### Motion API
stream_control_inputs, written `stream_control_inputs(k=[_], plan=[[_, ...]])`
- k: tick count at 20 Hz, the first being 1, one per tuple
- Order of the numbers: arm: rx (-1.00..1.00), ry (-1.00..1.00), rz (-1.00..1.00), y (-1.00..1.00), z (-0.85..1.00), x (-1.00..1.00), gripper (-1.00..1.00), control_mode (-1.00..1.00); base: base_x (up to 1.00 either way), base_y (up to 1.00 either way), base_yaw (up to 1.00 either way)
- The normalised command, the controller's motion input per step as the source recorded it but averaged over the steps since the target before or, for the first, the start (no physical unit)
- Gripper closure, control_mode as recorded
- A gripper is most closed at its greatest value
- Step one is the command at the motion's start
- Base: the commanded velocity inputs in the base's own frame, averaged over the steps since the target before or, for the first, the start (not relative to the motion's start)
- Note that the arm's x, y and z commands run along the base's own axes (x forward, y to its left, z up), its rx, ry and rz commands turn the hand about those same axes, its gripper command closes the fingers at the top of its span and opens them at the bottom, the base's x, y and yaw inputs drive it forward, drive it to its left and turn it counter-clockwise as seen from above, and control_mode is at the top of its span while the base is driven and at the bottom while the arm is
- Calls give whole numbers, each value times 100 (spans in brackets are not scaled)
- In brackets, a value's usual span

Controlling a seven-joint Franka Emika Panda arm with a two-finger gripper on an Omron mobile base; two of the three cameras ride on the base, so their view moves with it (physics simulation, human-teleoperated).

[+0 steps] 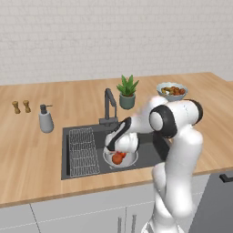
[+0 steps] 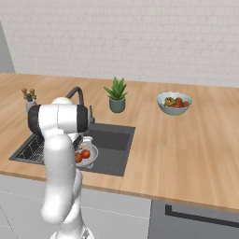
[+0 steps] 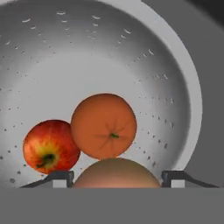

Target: Put the colander in the sink, put the apple, orange, peach in the colander, and turn on the sink faucet and pour water over the colander.

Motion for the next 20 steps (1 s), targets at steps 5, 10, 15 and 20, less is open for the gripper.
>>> stream_control_inputs(k=[5,10,15,20], plan=[[0,0,0,-21,-69,36,100,-100,0,0,0],[2,0,0,-79,-69,0,-100,-100,0,0,0],[7,0,0,-100,-49,0,-100,-100,0,0,0],[3,-1,0,-58,-35,-19,-100,-100,0,0,0]])
